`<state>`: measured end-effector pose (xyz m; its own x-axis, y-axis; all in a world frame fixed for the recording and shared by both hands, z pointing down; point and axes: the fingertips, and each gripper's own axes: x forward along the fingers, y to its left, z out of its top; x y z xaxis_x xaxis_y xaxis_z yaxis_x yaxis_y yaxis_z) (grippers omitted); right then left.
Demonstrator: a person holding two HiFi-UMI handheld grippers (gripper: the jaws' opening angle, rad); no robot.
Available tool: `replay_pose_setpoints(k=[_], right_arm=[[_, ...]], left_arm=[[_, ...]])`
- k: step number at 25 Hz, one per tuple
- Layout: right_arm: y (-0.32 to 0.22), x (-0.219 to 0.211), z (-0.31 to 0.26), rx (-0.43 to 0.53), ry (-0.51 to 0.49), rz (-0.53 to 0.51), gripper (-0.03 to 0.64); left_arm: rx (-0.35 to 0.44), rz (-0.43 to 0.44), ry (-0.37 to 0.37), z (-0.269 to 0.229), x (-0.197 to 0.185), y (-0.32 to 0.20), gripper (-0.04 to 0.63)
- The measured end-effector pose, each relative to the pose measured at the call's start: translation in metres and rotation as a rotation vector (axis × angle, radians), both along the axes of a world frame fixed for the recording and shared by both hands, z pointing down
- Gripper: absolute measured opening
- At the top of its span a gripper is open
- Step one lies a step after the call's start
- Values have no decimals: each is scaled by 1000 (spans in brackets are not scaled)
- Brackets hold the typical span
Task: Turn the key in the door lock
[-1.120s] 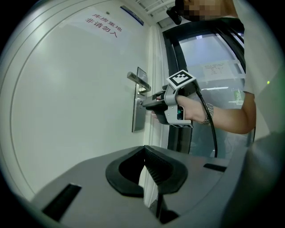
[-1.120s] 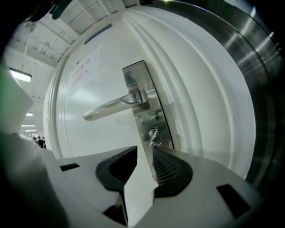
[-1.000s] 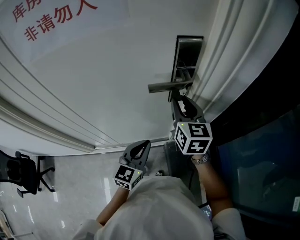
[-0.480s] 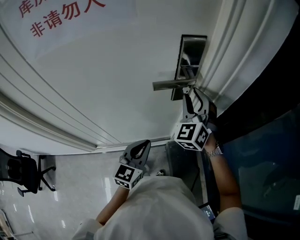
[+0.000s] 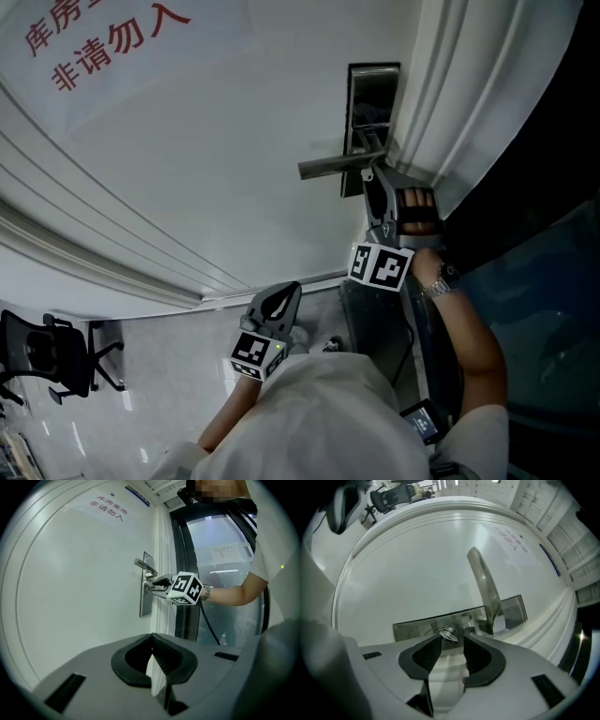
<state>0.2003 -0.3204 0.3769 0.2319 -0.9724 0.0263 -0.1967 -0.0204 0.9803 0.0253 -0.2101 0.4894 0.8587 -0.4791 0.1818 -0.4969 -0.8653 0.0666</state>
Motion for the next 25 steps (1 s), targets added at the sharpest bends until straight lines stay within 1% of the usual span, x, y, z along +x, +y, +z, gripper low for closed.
replay_pose_setpoints(k=[2,4,6,7,11,14,16,25], right_arm=[[-2,-4,2,-14,71,-22,124],[-3,-9,5,-19,112,-42,124],[-6,-10,6,-9,130,-42,124],[-8,-8,5,0,117,-37,124],[-9,-4,2,23,-13,-4,109],[-9,-5,1,38,-44,18,107],[-9,-5,0,43,-89,27,107],[-8,-3,-4,96,-424,35,110]], left_arm=[[-1,2,-8,3,-1,1,6],[-7,2,-18,7,-2,3,6],[-6,4,-12,5,-1,4,6],[-4,3,-7,2,1,4,6],[-1,2,-8,2,0,6,6],[-6,-7,-11,3,-3,6,6],[-9,-10,-11,4,-3,6,6],[-13,-2,-3,5,1,10,6]])
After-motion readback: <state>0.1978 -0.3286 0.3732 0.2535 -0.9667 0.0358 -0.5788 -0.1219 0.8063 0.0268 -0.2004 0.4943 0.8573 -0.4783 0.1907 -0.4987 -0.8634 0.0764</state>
